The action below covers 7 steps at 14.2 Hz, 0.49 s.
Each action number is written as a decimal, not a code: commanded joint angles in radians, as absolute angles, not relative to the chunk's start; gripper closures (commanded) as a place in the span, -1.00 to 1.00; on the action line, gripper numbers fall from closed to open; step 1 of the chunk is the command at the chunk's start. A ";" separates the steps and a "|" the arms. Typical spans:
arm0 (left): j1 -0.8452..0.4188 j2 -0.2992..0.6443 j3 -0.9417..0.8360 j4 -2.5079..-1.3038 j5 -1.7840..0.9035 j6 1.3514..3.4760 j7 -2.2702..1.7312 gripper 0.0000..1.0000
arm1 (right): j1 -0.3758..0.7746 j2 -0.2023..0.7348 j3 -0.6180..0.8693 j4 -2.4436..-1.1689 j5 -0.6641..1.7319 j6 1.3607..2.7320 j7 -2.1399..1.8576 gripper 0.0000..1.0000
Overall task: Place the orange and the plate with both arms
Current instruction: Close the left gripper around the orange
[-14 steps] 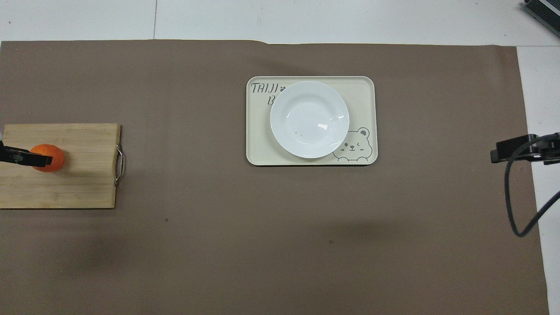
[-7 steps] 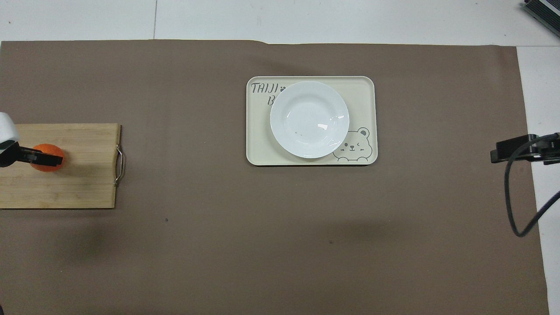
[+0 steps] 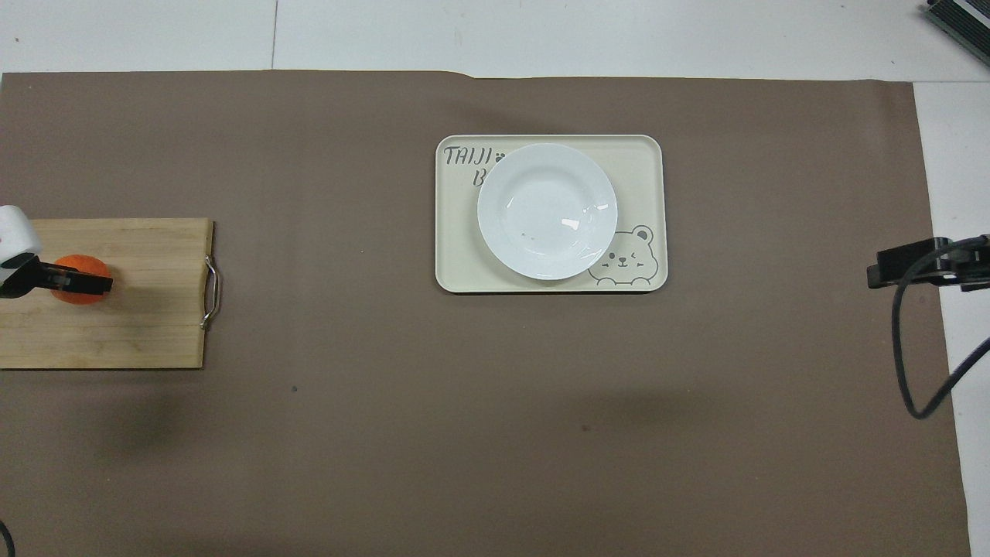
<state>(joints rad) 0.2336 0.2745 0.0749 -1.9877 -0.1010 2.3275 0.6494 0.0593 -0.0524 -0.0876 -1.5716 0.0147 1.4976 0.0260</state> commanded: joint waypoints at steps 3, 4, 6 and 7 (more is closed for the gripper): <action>0.284 0.275 0.066 -2.014 -0.115 2.407 0.669 -1.00 | 0.051 -0.074 -0.084 -1.595 0.014 1.502 0.006 -1.00; 0.282 0.275 0.066 -2.014 -0.115 2.408 0.667 -1.00 | 0.051 -0.074 -0.084 -1.595 0.014 1.502 0.006 -1.00; 0.278 0.275 0.066 -2.016 -0.115 2.408 0.667 -1.00 | 0.051 -0.074 -0.084 -1.595 0.014 1.502 0.006 -1.00; 0.278 0.275 0.066 -2.016 -0.115 2.408 0.667 -1.00 | 0.051 -0.072 -0.084 -1.595 0.014 1.502 0.006 -1.00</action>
<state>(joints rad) 0.2724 0.2780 0.0732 -1.9960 -0.1020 2.3772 0.6500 0.0593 -0.0523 -0.0876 -1.5716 0.0147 1.4976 0.0260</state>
